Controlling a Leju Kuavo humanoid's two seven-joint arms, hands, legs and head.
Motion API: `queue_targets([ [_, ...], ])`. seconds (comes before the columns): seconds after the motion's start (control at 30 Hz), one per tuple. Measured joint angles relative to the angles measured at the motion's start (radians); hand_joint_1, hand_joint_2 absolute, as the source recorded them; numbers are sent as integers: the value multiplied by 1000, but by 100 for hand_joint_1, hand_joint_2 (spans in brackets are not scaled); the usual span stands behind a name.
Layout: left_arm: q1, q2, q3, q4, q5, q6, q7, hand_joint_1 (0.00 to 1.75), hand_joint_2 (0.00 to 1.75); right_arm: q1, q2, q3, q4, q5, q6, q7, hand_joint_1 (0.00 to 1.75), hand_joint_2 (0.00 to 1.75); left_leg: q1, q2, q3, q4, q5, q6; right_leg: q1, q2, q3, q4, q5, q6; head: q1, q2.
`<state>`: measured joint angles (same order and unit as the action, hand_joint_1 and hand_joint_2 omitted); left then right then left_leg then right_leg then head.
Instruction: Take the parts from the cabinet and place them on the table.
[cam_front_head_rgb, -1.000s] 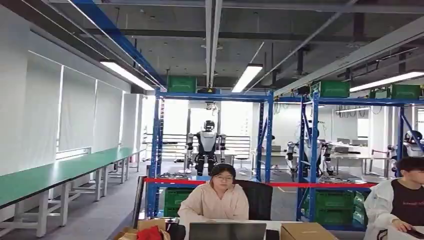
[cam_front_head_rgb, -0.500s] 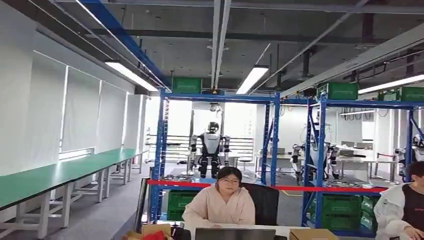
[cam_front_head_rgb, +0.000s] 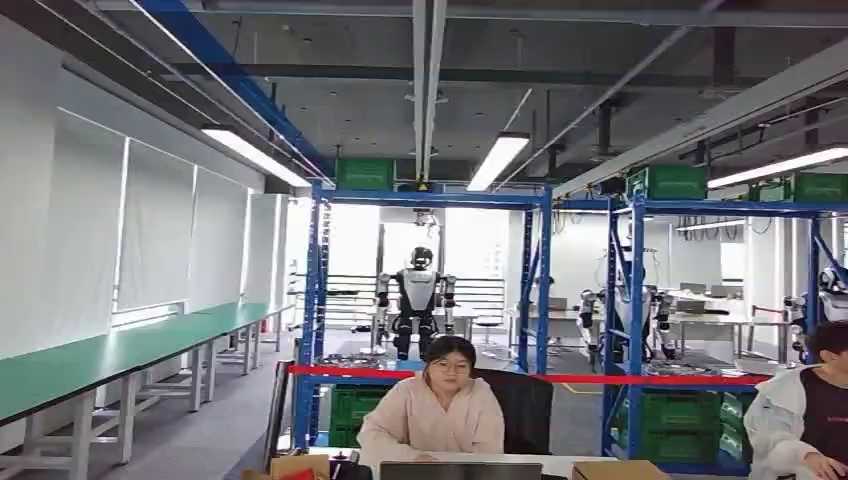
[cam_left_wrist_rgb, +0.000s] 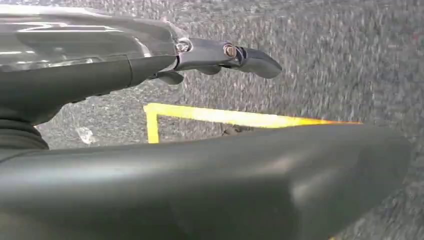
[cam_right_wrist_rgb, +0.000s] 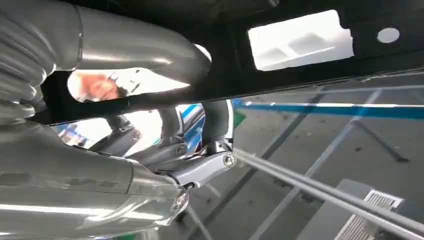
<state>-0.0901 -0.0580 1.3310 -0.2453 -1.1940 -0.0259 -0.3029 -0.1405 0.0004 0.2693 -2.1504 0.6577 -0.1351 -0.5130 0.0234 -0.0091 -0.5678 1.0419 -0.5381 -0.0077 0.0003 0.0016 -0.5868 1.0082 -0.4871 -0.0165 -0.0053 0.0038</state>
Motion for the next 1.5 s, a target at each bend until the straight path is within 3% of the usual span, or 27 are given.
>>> queue_targets([
  [0.07,-2,0,-3,0,-5,-6,-5,0,175,-38,5,0,12,47,-13,31,175,175,-2,1,-31,69,-44,-3,2,-4,7,-9,4,-4,0,0],
  [0.13,-3,1,-11,0,-18,-16,-15,0,175,-90,8,0,43,173,-32,97,175,175,-3,1,-113,232,-115,-8,5,-4,7,-8,3,-6,0,0],
  [0.17,-2,2,-15,0,-25,-20,-21,0,175,-120,8,0,65,250,-38,135,175,175,-3,1,-143,288,-126,-10,5,-3,7,-7,2,-7,0,0],
  [0.2,-3,2,-21,0,-33,-23,-26,0,175,-157,8,1,95,325,-40,173,175,175,-3,1,-152,296,-112,-11,5,-1,7,-6,2,-7,0,0],
  [0.27,-7,2,-30,0,-38,-27,-34,0,175,-211,9,2,134,380,-41,211,175,175,-2,1,-122,213,-46,-12,5,0,8,-2,-1,-5,0,0],
  [0.3,-10,2,-38,0,-46,-31,-40,0,175,-255,9,3,165,446,-47,246,175,175,-1,3,-67,82,27,-11,4,-1,11,4,-7,-1,0,0],
  [0.33,-10,2,-45,0,-53,-37,-45,0,175,-288,9,7,190,493,-48,266,175,175,-1,8,-41,20,45,-9,5,-1,8,9,-11,5,0,0],
  [0.37,-11,2,-48,0,-57,-40,-50,0,175,-314,9,10,214,536,-51,286,175,175,-5,8,-38,13,36,-5,13,1,3,15,-13,8,0,0],
  [0.47,-10,2,-67,0,-74,-50,-65,0,175,-391,8,22,288,668,-50,353,175,175,-10,4,-44,9,40,13,10,0,-3,18,-9,15,0,0],
  [0.53,-13,-1,-77,0,-80,-52,-68,0,175,-436,8,27,336,725,-41,379,175,175,-1,4,-41,6,44,23,10,1,-5,21,-15,20,0,0],
  [0.6,-22,0,-89,0,-87,-55,-70,0,175,-495,5,33,405,785,-31,405,175,175,1,4,-41,5,45,30,5,0,-39,106,-69,35,0,0],
  [0.67,-27,-2,-103,0,-93,-58,-70,0,175,-543,3,45,483,855,-23,431,175,175,1,4,-41,5,44,30,-2,0,-126,289,-143,45,0,0],
  [0.7,-28,-3,-107,0,-97,-59,-69,0,175,-558,3,52,524,880,-21,438,175,175,1,4,-40,5,44,31,-2,0,-154,343,-150,46,0,0],
  [0.77,-30,-6,-118,0,-100,-59,-69,0,175,-580,3,62,586,900,-23,447,175,175,1,0,-38,5,43,31,-2,0,-142,293,-97,43,0,0],
  [0.83,-35,-10,-126,0,-105,-60,-67,0,175,-613,3,86,654,910,-24,473,175,175,-1,-3,-32,5,40,30,1,2,-60,97,12,28,0,0],
  [0.87,-37,-14,-130,0,-105,-60,-66,0,175,-625,2,98,677,910,-28,486,175,175,-1,-4,-31,3,39,29,4,4,-39,41,27,21,0,0],
  [1.0,-43,-26,-144,1,-106,-59,-60,0,175,-648,0,177,809,913,-62,537,175,175,-1,-4,-30,-10,44,10,13,4,-28,22,16,9,0,0],
  [1.07,-47,-28,-147,1,-106,-59,-60,0,175,-652,2,213,870,914,-85,554,175,175,-5,-1,-37,2,26,2,2,-2,-13,-13,24,1,1,0],
  [1.1,-47,-29,-150,1,-106,-59,-60,0,175,-655,4,226,898,914,-98,558,175,175,-4,-1,-56,46,-2,2,2,-3,-12,-13,25,-2,2,0],
  [1.17,-47,-29,-155,1,-105,-59,-59,0,175,-651,6,251,956,914,-116,564,175,175,-4,-1,-132,202,-71,-3,4,-3,-12,-12,23,-5,1,0],
  [1.2,-45,-29,-156,1,-105,-59,-58,0,175,-647,6,259,984,914,-124,564,175,175,-4,-1,-168,268,-86,-6,5,-3,-12,-12,22,-6,2,0],
  [1.23,-44,-29,-159,1,-105,-59,-56,0,175,-642,9,269,1015,914,-134,564,175,175,-4,-1,-182,288,-81,-7,5,-3,-12,-11,21,-6,1,0],
  [1.3,-45,-29,-160,1,-105,-58,-56,0,175,-632,11,279,1046,915,-143,565,175,175,-2,0,-153,206,-17,-9,4,-2,-11,-5,16,-3,2,0],
  [1.33,-46,-29,-161,1,-105,-58,-56,0,175,-629,13,282,1059,914,-150,565,175,175,1,1,-110,109,40,-11,3,-1,-11,4,8,1,2,0],
  [1.37,-46,-29,-163,1,-105,-58,-56,0,175,-630,14,285,1066,915,-154,565,175,175,4,3,-77,28,72,-13,3,-1,-12,16,-1,7,1,0],
  [1.4,-48,-31,-164,1,-105,-58,-56,0,175,-633,14,288,1072,915,-158,566,175,175,-1,4,-71,29,51,-10,8,1,-18,18,-4,12,2,0],
  [1.5,-44,-33,-170,2,-105,-58,-56,0,175,-635,18,308,1112,915,-170,574,175,175,-1,2,-79,21,55,6,11,2,-28,25,-1,21,1,0],
])
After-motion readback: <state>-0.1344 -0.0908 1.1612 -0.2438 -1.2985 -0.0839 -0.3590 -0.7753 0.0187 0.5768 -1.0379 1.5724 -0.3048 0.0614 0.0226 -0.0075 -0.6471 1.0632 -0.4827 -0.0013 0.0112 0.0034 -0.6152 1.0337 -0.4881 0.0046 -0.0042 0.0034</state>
